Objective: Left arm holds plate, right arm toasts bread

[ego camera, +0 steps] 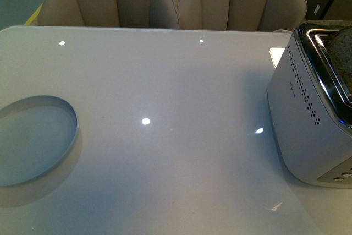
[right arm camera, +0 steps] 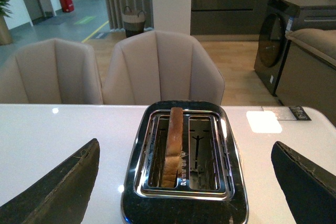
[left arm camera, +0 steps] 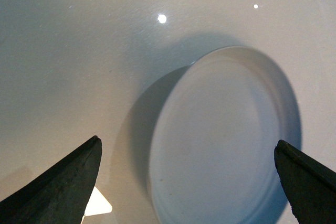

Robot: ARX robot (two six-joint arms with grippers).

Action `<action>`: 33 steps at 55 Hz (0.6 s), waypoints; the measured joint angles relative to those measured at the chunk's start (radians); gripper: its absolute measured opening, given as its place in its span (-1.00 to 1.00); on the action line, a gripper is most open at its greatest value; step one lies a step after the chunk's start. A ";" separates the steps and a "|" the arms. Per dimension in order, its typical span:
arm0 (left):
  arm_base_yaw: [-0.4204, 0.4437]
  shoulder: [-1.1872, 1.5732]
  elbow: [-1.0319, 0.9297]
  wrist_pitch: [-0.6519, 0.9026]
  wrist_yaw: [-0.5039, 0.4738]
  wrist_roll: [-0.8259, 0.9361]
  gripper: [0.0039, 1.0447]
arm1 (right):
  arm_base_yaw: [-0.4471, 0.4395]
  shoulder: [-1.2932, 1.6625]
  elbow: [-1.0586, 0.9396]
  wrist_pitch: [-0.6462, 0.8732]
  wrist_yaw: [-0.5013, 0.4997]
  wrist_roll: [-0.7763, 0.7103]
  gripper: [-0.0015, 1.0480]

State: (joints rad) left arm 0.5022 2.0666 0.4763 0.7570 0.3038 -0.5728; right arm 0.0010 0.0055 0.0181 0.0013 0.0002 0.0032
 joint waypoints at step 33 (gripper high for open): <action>-0.397 -0.569 0.075 -0.355 -0.070 0.005 0.87 | 0.000 0.000 0.000 0.000 0.000 0.000 0.83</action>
State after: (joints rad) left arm 0.1047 1.4979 0.5510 0.4023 0.2340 -0.5682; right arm 0.0010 0.0055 0.0181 0.0013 0.0006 0.0032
